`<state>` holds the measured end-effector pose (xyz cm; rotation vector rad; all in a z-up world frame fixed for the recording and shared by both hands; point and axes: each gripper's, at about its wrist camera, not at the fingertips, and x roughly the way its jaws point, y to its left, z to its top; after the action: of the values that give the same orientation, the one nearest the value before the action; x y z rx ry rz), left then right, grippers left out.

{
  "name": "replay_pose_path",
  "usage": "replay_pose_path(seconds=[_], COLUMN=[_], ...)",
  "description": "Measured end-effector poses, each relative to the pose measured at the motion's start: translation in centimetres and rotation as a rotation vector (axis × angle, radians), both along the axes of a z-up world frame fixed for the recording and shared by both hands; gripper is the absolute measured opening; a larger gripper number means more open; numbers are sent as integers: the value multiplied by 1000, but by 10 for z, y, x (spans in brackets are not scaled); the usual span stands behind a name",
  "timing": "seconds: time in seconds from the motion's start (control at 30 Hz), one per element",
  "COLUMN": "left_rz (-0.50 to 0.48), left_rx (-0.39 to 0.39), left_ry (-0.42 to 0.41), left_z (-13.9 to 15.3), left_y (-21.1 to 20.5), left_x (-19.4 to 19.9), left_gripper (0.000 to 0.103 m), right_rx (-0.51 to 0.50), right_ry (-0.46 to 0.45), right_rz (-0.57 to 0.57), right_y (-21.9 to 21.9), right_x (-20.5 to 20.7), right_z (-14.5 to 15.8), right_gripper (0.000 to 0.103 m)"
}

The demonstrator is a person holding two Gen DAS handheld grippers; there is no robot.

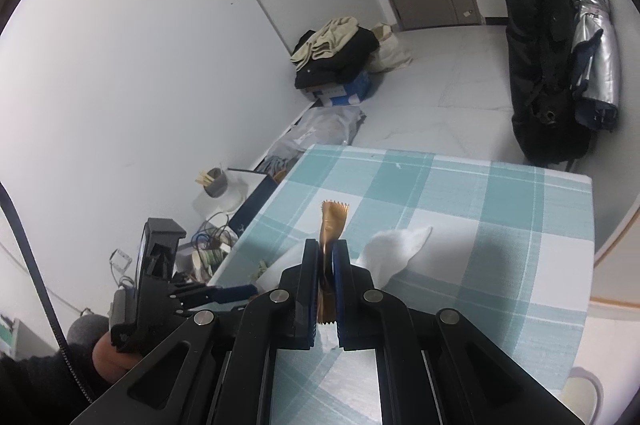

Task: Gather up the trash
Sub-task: 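Lift the brown packet with the right gripper and hold it aside, then grasp the red-and-white patterned wrapper with the left gripper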

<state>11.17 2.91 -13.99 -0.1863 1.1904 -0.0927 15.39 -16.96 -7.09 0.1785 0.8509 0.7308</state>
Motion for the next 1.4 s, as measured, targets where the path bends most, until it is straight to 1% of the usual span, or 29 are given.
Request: replay_pose_path(seconds=[0.27,0.3,0.33,0.5,0.63,0.7,0.8,0.9,0.97,1.0,1.03,1.07,1.1,1.13,1.27,1.3,1.37,1.4], left_rz=[19,20,17,26,44,53,66,102,83,72,69,69,73,72,31,14,-15,-28], left_rx=[-45,-46,-51,-86,-165,-186,-209,-238,-261,-246,-234,-226,-224,-216,-151,-122,-65,-49], left_ry=[18,19,28,37,61,59,42,2,19,24,24,27,28,25,57,71,43,34], left_z=[2,2,1,1,-1,0,5,14,16,16,16,15,13,12,3,-2,0,0], left_y=[6,6,6,8,14,16,19,25,24,21,21,19,18,16,4,-1,-8,-9], left_x=[-3,-3,-3,-5,-8,-10,-10,-13,-12,-13,-14,-15,-17,-18,-18,-17,-19,-20], left_gripper=[27,12,3,3,0,0,0,0,4,14,34,48,67,70,70,70,70,70], right_rx=[0,-1,-3,-16,-29,-30,-21,-6,0,1,1,-1,-1,0,4,3,4,5], right_ry=[1,-2,-5,-23,-32,-38,-34,-24,-23,-22,-22,-22,-23,-23,-24,-25,-28,-29], right_rz=[-38,-43,-46,-71,-89,-102,-124,-146,-153,-154,-156,-157,-158,-161,-168,-170,-172,-174], right_y=[-1,-1,0,1,-1,-4,-11,-18,-21,-22,-24,-25,-27,-29,-34,-35,-37,-39], right_x=[-7,-9,-10,-20,-25,-29,-35,-40,-45,-47,-49,-50,-52,-52,-54,-55,-56,-56], right_z=[1,1,2,6,6,7,6,5,4,4,4,4,4,4,4,4,5,5], right_gripper=[6,6,6,6,6,6,6,6,6,6,6,6,6,6,6,6,6,6])
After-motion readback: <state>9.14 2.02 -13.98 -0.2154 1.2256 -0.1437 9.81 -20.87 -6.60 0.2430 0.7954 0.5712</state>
